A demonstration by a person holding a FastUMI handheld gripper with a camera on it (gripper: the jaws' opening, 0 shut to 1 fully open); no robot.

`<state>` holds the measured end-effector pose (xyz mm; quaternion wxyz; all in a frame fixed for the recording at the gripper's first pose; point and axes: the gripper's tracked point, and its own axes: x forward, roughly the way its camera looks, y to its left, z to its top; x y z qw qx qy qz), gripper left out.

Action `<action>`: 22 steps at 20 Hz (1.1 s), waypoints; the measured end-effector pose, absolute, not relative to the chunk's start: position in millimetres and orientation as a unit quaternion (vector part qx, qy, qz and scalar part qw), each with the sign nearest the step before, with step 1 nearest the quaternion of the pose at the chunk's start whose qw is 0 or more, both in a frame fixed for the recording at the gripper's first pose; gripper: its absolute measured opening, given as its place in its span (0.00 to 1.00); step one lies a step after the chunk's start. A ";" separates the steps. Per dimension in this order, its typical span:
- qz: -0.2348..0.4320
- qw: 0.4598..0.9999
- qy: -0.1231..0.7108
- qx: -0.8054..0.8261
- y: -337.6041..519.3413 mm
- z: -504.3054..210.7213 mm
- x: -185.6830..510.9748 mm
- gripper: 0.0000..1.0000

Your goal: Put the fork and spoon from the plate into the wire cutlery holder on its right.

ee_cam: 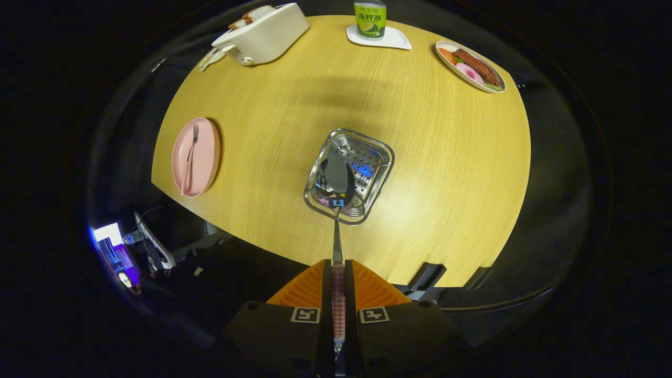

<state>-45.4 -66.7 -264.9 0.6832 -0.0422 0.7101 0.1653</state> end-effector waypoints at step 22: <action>0.145 0.669 0.729 0.010 -44.0 -271.6 18.9 0.17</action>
